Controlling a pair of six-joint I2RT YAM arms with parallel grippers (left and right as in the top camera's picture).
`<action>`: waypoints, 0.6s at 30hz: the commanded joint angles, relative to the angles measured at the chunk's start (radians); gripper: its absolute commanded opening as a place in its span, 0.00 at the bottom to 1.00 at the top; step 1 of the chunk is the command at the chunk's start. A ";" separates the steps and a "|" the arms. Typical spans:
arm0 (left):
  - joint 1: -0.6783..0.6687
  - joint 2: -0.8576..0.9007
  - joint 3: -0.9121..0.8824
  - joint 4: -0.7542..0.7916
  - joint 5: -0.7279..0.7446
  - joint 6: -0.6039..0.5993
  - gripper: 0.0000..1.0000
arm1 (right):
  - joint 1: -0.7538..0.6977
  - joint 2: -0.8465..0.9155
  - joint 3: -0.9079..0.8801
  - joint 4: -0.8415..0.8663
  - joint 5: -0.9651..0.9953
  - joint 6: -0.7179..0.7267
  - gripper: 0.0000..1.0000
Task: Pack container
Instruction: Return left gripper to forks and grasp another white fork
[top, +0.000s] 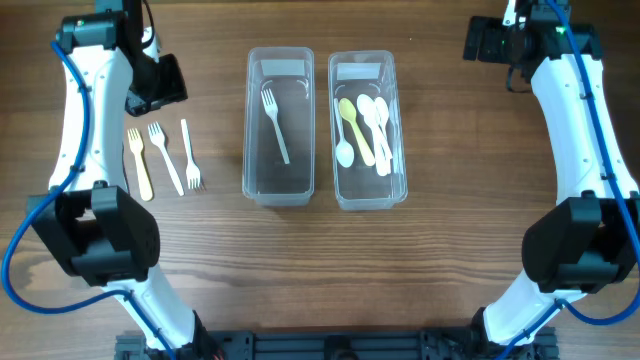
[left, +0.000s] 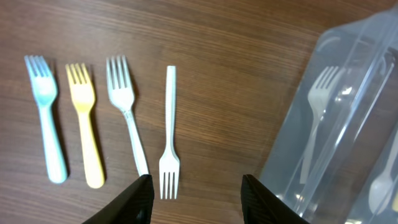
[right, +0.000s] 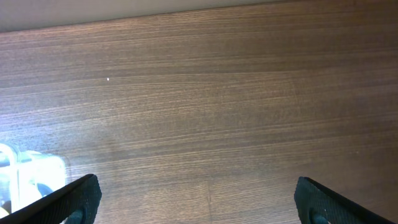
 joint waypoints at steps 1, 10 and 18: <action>-0.006 -0.016 -0.096 0.042 0.029 0.046 0.49 | 0.002 0.000 0.000 0.003 0.017 -0.006 1.00; -0.005 -0.016 -0.347 0.245 0.029 0.047 0.49 | 0.002 0.000 0.000 0.003 0.017 -0.005 1.00; -0.005 -0.013 -0.488 0.382 0.022 0.046 0.49 | 0.002 0.000 0.000 0.003 0.017 -0.006 1.00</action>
